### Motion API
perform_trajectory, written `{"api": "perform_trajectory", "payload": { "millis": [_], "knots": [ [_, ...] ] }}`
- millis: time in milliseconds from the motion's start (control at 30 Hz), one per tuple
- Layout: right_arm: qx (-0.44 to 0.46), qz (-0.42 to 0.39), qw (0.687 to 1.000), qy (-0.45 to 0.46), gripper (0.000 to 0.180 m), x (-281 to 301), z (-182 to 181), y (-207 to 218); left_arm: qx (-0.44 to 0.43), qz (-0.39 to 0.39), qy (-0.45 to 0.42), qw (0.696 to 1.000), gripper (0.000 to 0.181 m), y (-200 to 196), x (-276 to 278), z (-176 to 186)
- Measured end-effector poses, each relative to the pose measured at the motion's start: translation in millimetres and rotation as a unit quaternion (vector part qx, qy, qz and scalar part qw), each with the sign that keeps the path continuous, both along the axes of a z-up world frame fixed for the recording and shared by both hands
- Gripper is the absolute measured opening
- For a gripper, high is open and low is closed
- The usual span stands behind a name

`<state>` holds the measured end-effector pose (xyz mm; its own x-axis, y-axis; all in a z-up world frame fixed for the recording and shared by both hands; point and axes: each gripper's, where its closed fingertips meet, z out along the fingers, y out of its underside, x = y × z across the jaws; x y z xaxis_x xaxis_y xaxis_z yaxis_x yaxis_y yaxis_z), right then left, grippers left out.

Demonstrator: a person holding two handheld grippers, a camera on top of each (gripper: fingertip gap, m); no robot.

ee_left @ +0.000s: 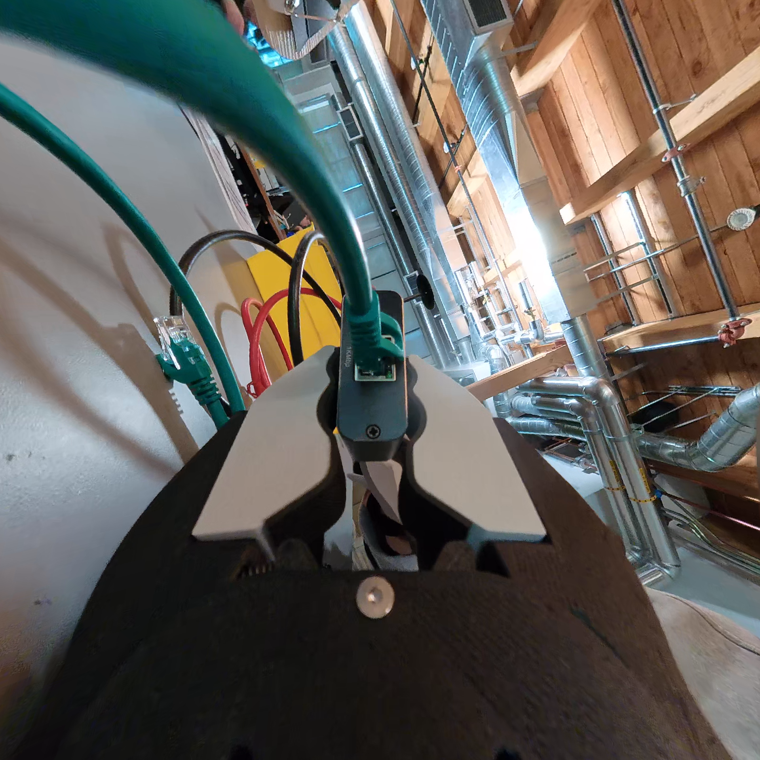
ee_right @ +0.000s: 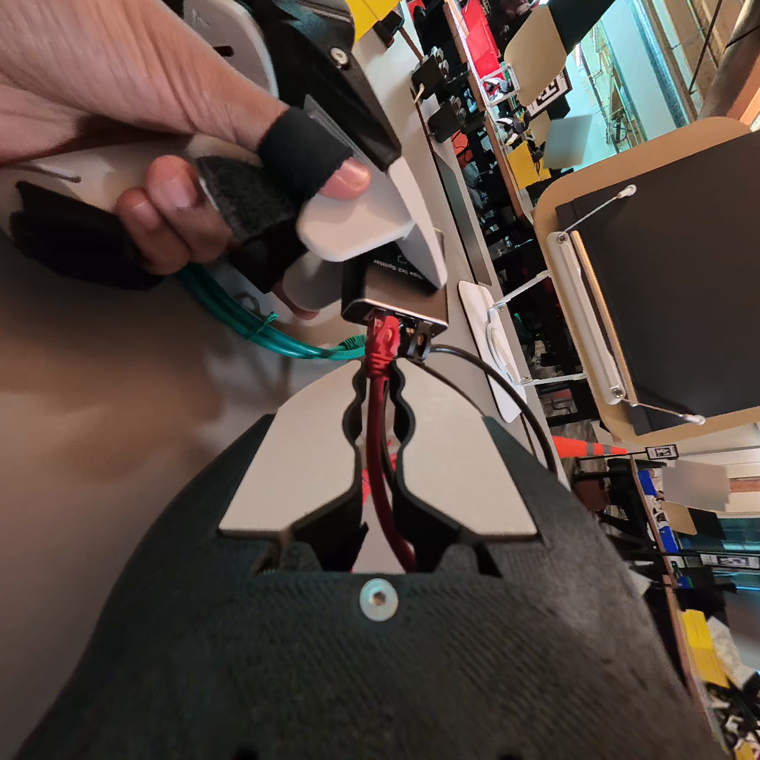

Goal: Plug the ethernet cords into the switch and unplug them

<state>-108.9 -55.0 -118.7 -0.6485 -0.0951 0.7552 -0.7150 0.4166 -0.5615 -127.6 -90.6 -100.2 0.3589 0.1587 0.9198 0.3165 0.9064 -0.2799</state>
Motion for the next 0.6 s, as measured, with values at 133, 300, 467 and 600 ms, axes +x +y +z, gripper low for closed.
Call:
{"api": "perform_trajectory", "payload": {
  "millis": [133,300,467,600],
  "knots": [
    [-0.001,0.005,0.999,-0.036,0.009,-2.8,0.5,0.6,-0.007,-0.005,-0.004,1.0,0.029,2.3,-0.4,-1.2],
    [0.008,0.018,0.999,-0.042,0.009,1.1,-4.6,1.1,-0.015,-0.007,-0.01,1.0,0.028,3.6,-0.6,-2.6],
    [0.001,0.024,0.998,-0.049,0.009,4.4,-2.7,0.1,-0.012,-0.01,-0.008,1.0,0.029,3.8,-0.1,-2.0],
    [-0.003,0.028,0.998,-0.049,0.009,3.8,-3.2,0.1,-0.001,-0.014,-0.007,1.0,0.029,2.7,-0.1,-1.5]
  ]
}}
